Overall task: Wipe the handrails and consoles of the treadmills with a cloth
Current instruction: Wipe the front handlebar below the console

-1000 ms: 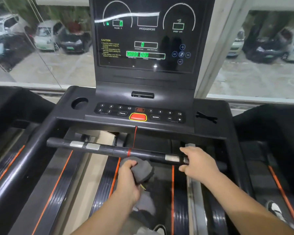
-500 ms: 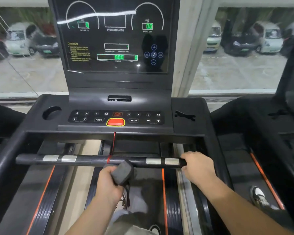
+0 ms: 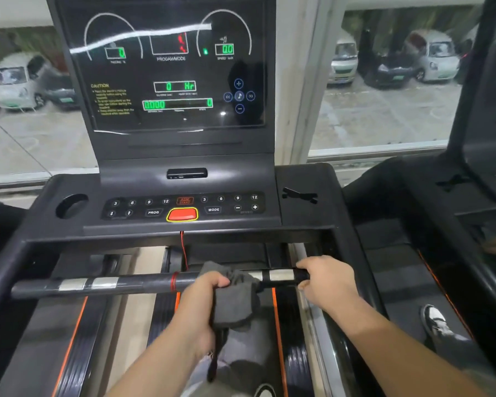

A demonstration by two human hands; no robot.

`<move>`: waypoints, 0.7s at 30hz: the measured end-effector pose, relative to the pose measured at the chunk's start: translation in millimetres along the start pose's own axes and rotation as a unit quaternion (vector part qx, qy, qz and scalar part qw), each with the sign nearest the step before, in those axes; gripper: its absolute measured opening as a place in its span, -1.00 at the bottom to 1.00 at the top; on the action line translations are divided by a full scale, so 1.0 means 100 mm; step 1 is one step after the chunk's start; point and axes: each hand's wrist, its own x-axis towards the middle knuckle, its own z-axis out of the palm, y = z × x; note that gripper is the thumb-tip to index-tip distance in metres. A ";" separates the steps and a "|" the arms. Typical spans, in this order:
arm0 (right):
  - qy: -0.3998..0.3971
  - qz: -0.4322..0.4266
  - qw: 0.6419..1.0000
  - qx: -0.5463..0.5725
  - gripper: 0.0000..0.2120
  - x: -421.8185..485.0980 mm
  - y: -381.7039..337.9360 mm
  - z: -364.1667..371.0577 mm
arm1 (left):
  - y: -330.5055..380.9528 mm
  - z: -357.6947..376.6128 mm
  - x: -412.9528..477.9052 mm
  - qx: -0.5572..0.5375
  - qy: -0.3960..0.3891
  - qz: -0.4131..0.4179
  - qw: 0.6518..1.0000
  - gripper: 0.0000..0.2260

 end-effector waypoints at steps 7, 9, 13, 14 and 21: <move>0.015 0.000 1.000 0.008 -0.68 0.00 0.02 -0.01 | 0.23 -0.20 0.33 0.585 0.000 0.325 0.743 -0.20; 0.027 -0.005 0.999 0.019 -0.65 -0.01 0.03 0.01 | 0.06 -0.32 0.67 0.761 -0.011 0.343 0.550 -0.08; 0.043 -0.007 0.998 0.055 -0.61 -0.03 0.06 0.03 | 0.12 -0.31 0.92 0.830 -0.031 0.379 0.407 -0.11; 0.040 -0.007 0.997 0.060 -0.60 -0.03 0.07 0.04 | 0.15 -0.26 0.92 0.839 -0.038 0.372 0.396 -0.12; 0.010 -0.007 0.998 0.060 -0.58 -0.04 0.09 0.05 | -0.22 0.82 1.04 0.837 -0.129 0.375 0.377 -0.15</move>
